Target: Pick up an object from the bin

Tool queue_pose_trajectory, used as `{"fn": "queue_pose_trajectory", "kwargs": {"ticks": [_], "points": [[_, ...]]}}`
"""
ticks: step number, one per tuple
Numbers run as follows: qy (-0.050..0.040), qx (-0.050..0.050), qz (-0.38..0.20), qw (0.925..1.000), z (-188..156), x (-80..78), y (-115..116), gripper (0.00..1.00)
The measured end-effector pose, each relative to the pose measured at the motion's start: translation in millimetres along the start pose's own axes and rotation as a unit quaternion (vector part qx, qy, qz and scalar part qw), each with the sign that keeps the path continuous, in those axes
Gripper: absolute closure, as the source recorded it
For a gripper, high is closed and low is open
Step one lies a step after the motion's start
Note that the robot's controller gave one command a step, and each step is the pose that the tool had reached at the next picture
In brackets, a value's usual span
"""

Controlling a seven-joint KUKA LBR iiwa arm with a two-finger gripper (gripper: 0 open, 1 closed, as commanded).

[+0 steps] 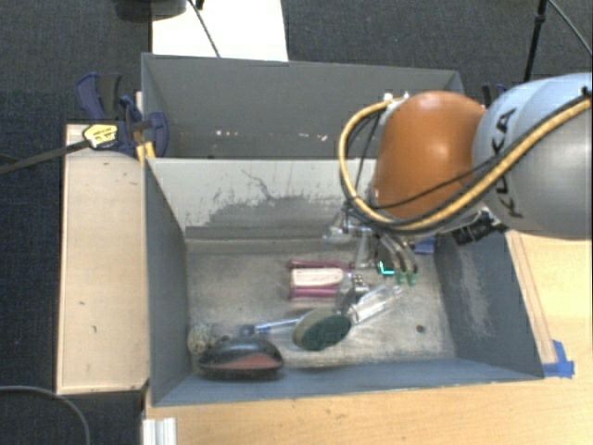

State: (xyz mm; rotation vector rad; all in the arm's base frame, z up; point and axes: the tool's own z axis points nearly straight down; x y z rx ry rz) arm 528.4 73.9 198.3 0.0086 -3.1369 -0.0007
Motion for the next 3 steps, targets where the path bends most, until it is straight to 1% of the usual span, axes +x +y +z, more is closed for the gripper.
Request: {"fn": "queue_pose_trajectory", "kwargs": {"ticks": [1, 2, 3], "points": [[-0.0053, -0.001, 0.111, 0.9938, 125, -36.9, -9, 0.0], [-0.0089, -0.002, 0.112, 0.9936, 122, -38.9, -9, 1.0], [-0.0064, 0.0, -0.018, 0.9998, -5, -56.0, -14, 1.0]]}}
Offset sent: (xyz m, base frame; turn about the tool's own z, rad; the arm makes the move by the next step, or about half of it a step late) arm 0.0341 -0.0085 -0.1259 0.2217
